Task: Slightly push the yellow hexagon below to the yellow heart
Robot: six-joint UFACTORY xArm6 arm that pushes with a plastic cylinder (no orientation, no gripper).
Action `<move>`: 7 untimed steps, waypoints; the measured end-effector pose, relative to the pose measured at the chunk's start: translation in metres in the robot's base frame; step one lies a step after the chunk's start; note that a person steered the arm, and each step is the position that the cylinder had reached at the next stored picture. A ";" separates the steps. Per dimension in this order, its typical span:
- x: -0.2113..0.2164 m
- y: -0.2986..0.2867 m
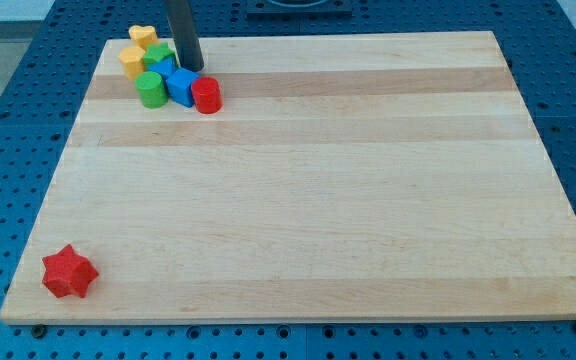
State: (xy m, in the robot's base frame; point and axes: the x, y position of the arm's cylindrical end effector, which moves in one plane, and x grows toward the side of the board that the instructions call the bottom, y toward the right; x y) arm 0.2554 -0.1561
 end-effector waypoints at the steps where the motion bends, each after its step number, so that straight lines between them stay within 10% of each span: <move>1: -0.019 0.008; 3: -0.039 0.029; 5: 0.108 0.113; 6: 0.193 0.054; 7: 0.179 -0.060</move>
State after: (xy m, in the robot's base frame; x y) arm 0.4341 -0.2157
